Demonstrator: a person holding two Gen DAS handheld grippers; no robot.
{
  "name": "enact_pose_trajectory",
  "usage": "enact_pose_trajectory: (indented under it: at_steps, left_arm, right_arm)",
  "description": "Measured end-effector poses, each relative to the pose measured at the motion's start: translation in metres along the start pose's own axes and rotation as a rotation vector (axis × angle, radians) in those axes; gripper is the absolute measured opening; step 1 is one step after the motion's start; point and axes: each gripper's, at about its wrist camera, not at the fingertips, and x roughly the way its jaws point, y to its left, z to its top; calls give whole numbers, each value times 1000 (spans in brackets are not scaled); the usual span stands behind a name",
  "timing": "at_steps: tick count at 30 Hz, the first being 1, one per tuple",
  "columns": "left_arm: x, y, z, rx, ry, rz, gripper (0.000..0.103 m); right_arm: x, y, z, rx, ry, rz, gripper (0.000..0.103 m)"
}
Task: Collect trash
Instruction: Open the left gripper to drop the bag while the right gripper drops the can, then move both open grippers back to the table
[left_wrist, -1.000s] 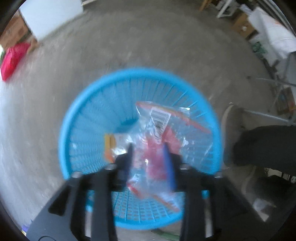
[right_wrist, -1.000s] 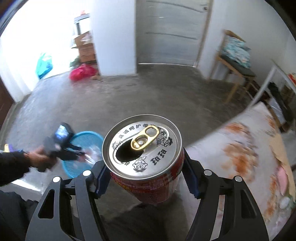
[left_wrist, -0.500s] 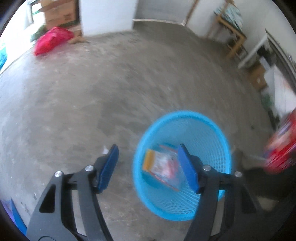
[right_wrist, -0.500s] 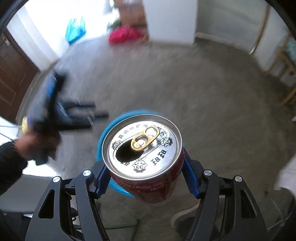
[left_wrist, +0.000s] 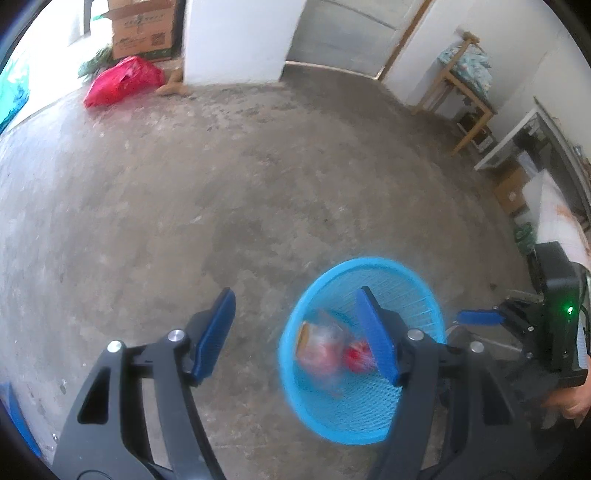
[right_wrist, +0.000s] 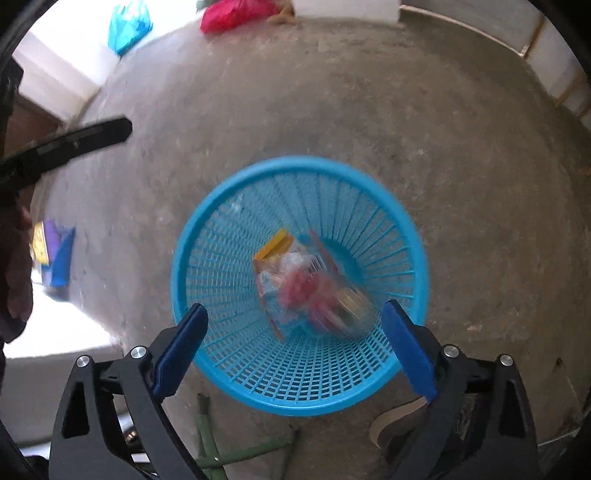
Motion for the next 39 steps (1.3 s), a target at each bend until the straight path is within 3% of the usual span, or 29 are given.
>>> enact_pose_trajectory:
  at_steps: [3,7,10,16,20,23,27,32,39]
  left_arm:
    - [-10,-27,12,48,-32,-33,66]
    - [-27,-84,35,150,-79,-84,68]
    - [-42,-143,52,241,-126,-142,70]
    - [-64,-288,70,424,-188,-310,72]
    - [-68,-376,65,541,-205,-403,75]
    - [-64,-445,54,611,-202,-482,75]
    - [-57,-515,35,681,-180,-560,75]
    - [-47,-568,14,747,-174,-611,75]
    - [-31,-597,9,772,-151,-630,76]
  right_arm:
    - [-46,-14,0,66,-116,10,92]
    - [-138,-49,-15,171,-309,-10,95]
    - [-212,-83,-46,211,-416,-95,96]
    - [-346,-191,-167,414,-568,-337,97]
    - [-407,-283,-292,694,-593,-525,97]
    - [-431,-348,-385,941,-579,-574,97]
    - [-450,-405,-468,1128,-584,-620,97]
    - [-444,-468,-509,1190,-516,-626,97]
    - [-406,-524,-512,1211,-475,-589,97]
